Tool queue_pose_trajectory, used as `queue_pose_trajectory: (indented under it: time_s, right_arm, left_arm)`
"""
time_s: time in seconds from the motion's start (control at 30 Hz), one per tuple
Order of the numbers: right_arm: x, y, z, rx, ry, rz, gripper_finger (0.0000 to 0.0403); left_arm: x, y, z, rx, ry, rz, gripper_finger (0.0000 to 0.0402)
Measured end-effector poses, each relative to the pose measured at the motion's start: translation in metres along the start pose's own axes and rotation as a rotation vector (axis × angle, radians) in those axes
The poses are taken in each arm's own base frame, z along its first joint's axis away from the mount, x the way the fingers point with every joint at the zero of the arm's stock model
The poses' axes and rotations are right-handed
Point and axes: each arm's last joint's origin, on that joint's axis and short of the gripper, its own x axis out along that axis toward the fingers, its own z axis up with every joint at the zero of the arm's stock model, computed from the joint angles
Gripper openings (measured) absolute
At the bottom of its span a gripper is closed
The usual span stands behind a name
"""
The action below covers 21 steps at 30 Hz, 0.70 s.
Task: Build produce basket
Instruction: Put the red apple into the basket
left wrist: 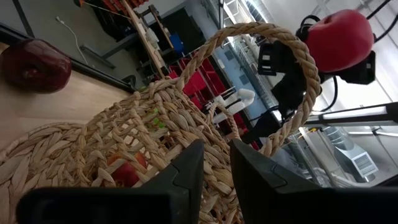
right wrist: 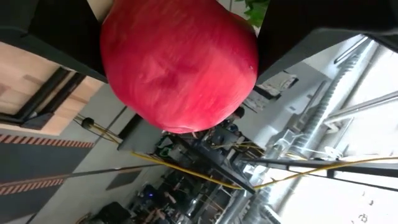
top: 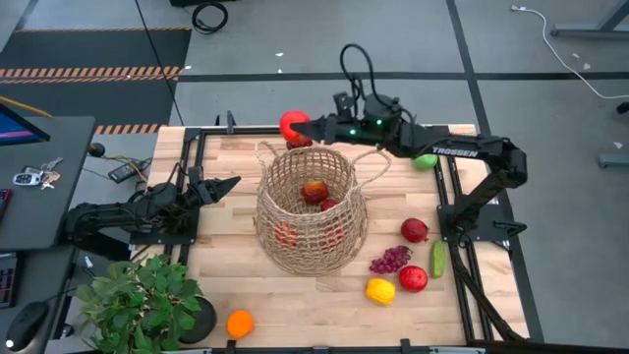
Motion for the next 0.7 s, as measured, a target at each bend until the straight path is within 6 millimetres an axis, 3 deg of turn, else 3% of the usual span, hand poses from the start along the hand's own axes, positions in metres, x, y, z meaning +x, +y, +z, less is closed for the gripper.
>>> queue_pose_trajectory:
  time_s: [0.2, 0.7]
  right_arm:
    - [0.011, 0.002, -0.012, 0.052, -0.025, 0.048, 0.0369]
    - [0.014, -0.001, -0.014, 0.046, -0.08, -0.017, 0.0369]
  left_arm:
    - [0.0, 0.0, 0.0, 0.0, 0.0, 0.001, 0.009]
    - [0.0, 0.0, 0.0, 0.0, 0.0, 0.0, 0.009]
